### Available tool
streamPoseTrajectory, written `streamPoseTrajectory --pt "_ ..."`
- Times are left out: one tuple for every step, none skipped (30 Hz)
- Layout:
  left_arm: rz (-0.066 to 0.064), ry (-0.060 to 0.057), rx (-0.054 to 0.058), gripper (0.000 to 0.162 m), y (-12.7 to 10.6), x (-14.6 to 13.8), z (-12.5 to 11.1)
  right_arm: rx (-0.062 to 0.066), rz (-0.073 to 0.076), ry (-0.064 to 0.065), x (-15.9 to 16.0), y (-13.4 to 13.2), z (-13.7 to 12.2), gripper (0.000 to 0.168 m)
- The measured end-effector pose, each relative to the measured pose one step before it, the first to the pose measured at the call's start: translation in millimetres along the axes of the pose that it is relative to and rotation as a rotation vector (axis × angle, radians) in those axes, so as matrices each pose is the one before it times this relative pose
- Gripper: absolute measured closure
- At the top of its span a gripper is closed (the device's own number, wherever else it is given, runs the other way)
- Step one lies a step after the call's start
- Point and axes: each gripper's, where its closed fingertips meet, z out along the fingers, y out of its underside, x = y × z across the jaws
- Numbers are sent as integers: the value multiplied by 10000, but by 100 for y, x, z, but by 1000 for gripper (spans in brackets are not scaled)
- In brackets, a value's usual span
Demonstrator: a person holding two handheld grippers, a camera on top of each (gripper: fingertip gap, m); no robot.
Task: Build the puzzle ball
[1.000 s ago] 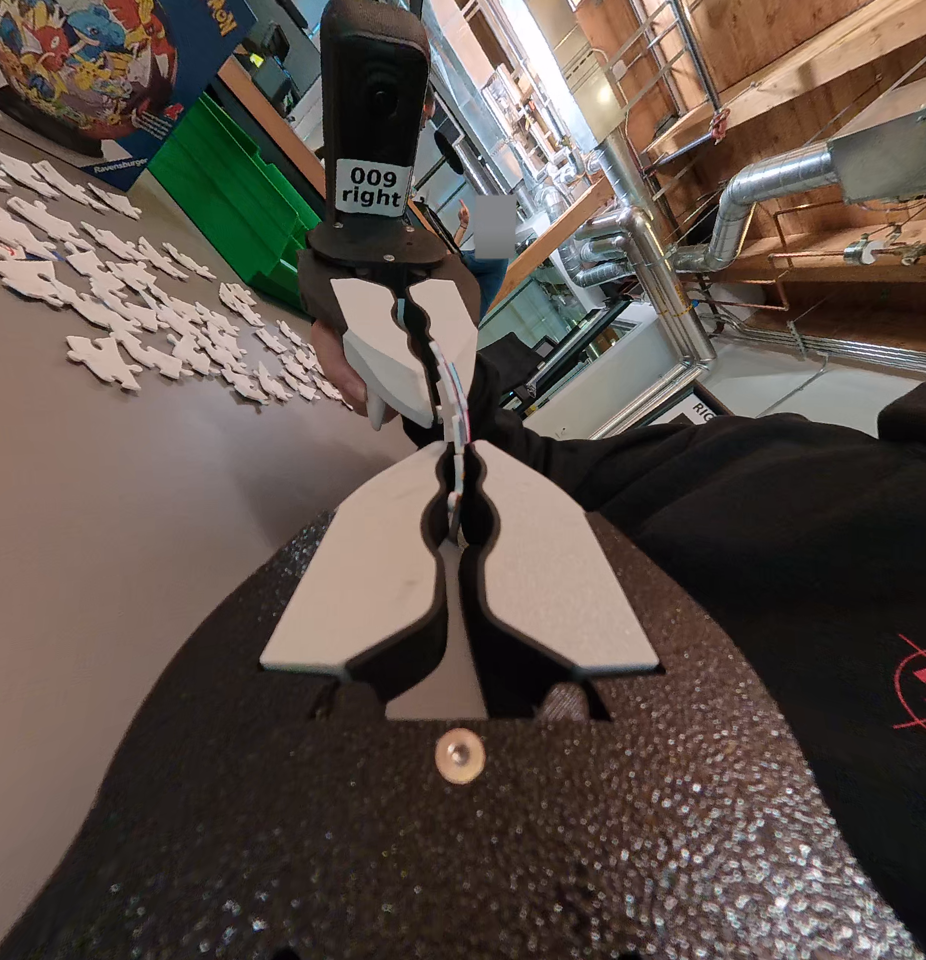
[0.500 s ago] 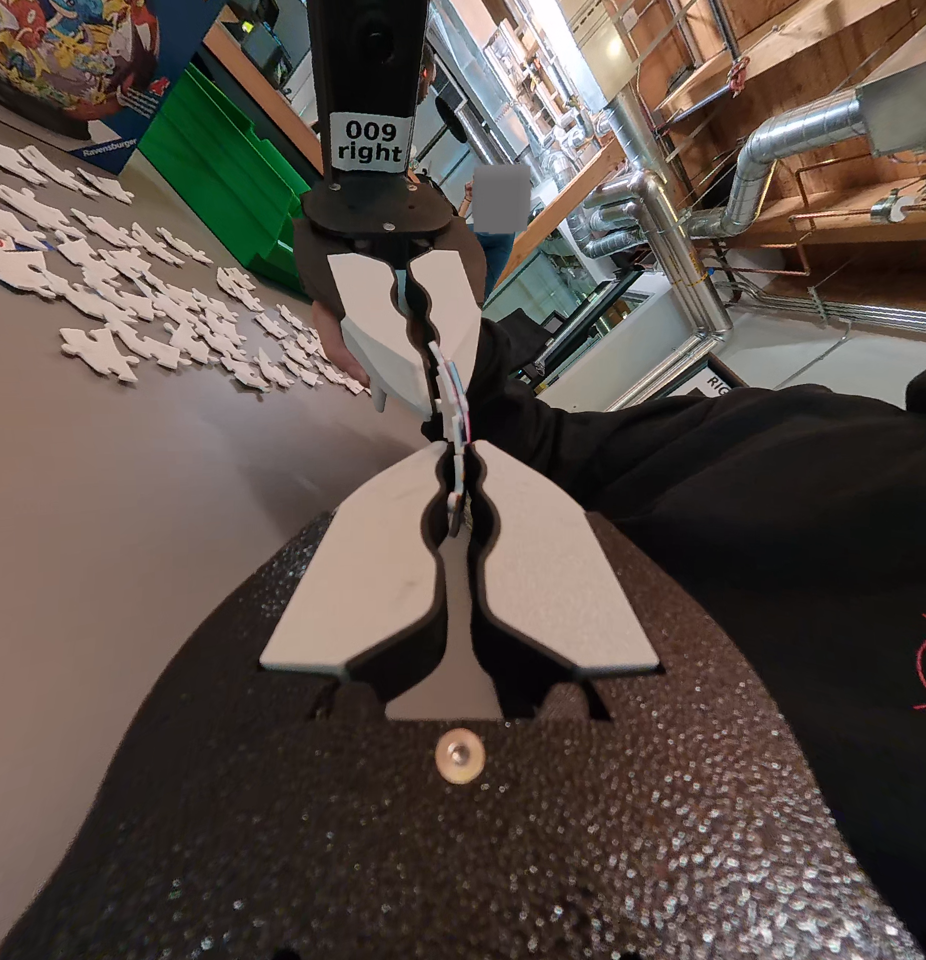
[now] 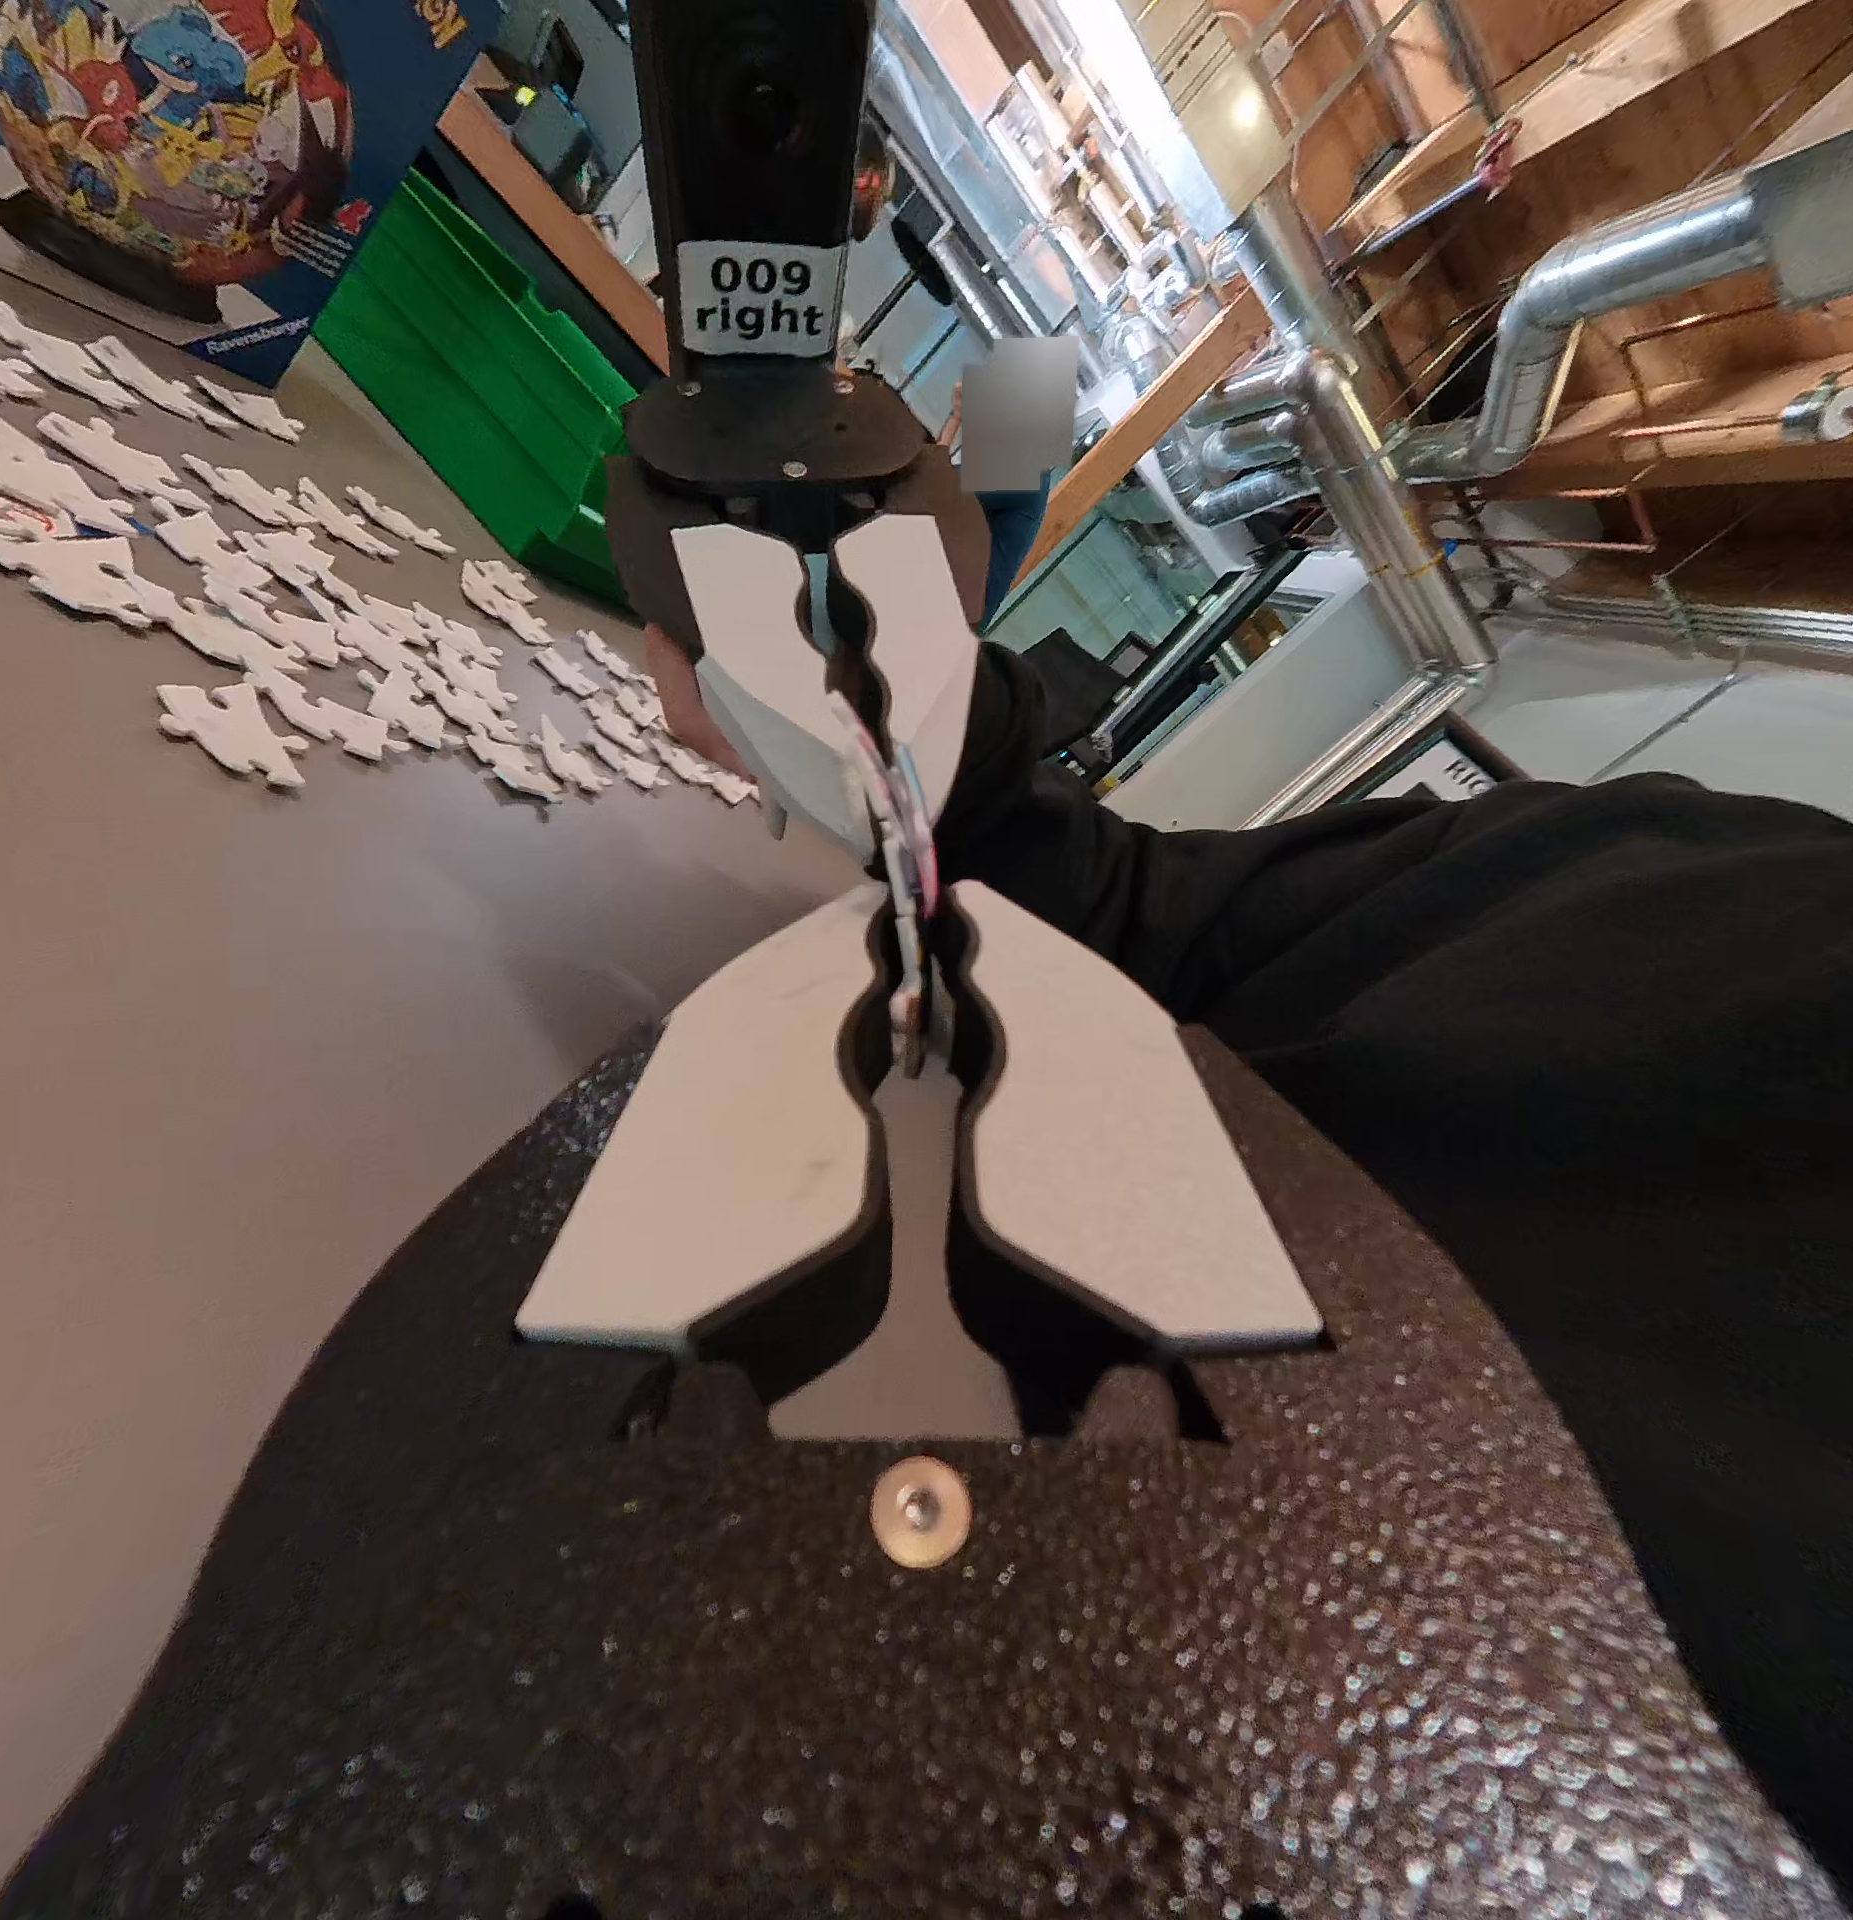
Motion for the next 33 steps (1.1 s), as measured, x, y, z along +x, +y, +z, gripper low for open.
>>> streamPoseTrajectory --pt "125 -61 -29 157 43 -11 81 -64 6 33 65 96 48 165" --pt "47 -35 -9 157 2 11 78 -26 24 -6 -4 36 36 165" --pt "-22 -41 -30 157 23 -36 47 -25 17 21 26 38 14 165" --pt "-8 -31 -37 157 43 -34 28 -19 56 37 44 20 -25 165" --pt "43 -51 -32 157 48 -68 23 12 18 45 40 -37 -79 165" --pt "42 -66 -24 157 21 -88 23 -10 -13 9 -6 -27 -102 165" --pt "5 -20 -16 157 24 -23 71 -17 -7 14 -19 -31 -112 165" --pt "-20 64 -8 157 9 99 90 -32 1 -27 -87 -42 -102 165" --pt "-27 83 7 157 11 121 95 -52 -22 -49 -139 2 -88 165" --pt "-2 56 19 157 -35 84 78 -12 -67 -5 -79 -54 -79 165" --pt "23 28 40 157 -68 45 51 35 -38 18 -44 -95 -89 165" --pt "18 15 63 157 -95 24 24 64 -6 0 -39 -96 -74 165" --pt "-8 41 70 157 -106 52 3 73 -23 -42 -88 -89 -56 165" --pt "-31 79 69 157 -88 105 9 84 -13 -57 -104 -60 -73 165" --pt "-31 69 73 157 -89 69 2 112 -24 -11 -46 -98 -112 165" --pt "-11 39 86 158 -118 51 0 142 -33 -25 -66 -132 -128 165" --pt "22 31 105 158 -165 57 -6 143 1 -73 -124 -124 -86 166" --pt "59 18 106 158 -159 61 19 96 32 -32 -43 -56 -32 166" --pt "76 -19 73 158 -120 18 27 21 26 10 20 55 4 165" --pt "54 -54 28 158 -42 -63 48 -40 4 51 69 140 10 165" --pt "8 -37 11 158 7 -60 65 -56 -3 38 41 124 33 165" --pt "-22 0 28 158 -4 -39 80 -26 -3 10 -18 49 2 165" --pt "0 -3 66 158 -57 -37 62 8 -13 16 -6 -8 -64 165" --pt "49 -42 97 158 -112 -79 28 46 7 38 31 -82 -89 166" --pt "65 -31 68 158 -89 -30 50 41 28 3 11 -76 -88 165" --pt "50 15 19 158 -18 64 74 3 35 -90 -102 -1 -51 165" --pt "55 -7 18 158 -59 62 64 47 -22 -51 -49 -45 -28 165" --pt "67 -35 44 158 -89 40 22 124 -68 -2 -12 -136 -37 165" --pt "51 -28 64 158 -135 52 -9 151 -45 89 76 -157 -25 158" --pt "24 11 97 158 -175 79 -35 157 -82 163 131 -174 -3 146" --pt "2 49 141 158 -224 110 -57 226 -170 227 138 -237 -24 137" --pt "0 42 183 158 -296 79 -94 358 -217 271 133 -371 -33 132" --pt "20 18 213 158 -328 45 -113 481 -309 153 -98 -465 58 126"
